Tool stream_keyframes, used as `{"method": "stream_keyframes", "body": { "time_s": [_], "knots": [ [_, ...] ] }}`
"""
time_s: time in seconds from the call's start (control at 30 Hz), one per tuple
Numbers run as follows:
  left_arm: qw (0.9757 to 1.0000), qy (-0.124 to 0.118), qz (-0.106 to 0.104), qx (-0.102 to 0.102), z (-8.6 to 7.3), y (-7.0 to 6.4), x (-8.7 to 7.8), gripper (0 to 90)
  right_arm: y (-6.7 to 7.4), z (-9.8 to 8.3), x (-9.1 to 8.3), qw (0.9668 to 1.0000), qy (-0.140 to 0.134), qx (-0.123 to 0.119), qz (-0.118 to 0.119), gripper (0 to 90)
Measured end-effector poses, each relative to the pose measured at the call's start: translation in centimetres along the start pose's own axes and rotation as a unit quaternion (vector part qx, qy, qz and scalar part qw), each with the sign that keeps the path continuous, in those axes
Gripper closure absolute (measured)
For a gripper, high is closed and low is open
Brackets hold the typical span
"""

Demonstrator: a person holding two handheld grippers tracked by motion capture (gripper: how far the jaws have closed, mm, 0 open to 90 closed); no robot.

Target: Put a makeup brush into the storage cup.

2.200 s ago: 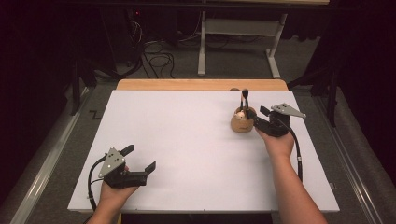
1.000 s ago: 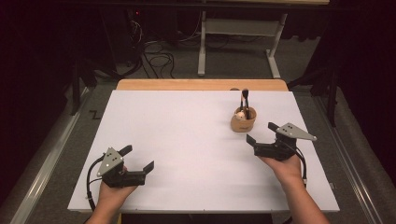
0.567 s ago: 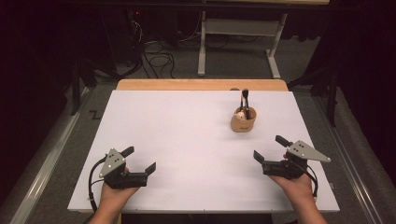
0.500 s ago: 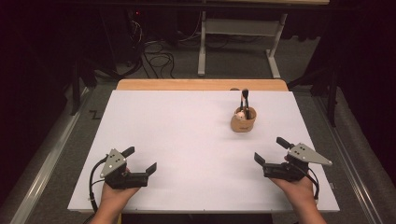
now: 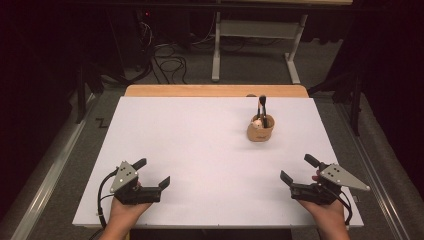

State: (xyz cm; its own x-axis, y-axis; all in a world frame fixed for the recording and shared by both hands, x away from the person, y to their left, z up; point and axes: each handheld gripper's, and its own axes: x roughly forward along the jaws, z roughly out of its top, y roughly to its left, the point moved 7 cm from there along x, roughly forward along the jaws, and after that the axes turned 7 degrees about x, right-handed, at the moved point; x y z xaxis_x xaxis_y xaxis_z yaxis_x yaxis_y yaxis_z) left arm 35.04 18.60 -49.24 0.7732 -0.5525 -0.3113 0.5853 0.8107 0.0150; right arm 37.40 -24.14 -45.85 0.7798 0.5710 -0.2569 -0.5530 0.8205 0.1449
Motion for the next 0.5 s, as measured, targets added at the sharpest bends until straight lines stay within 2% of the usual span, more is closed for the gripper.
{"method": "stream_keyframes", "body": {
  "time_s": [0.5],
  "knots": [
    [1.0000,-0.006,0.004,-0.005,0.08,0.57,-0.33,0.1,0.40,-0.48,0.50,0.9999,0.011,-0.004,0.003,0.3]
  ]
}}
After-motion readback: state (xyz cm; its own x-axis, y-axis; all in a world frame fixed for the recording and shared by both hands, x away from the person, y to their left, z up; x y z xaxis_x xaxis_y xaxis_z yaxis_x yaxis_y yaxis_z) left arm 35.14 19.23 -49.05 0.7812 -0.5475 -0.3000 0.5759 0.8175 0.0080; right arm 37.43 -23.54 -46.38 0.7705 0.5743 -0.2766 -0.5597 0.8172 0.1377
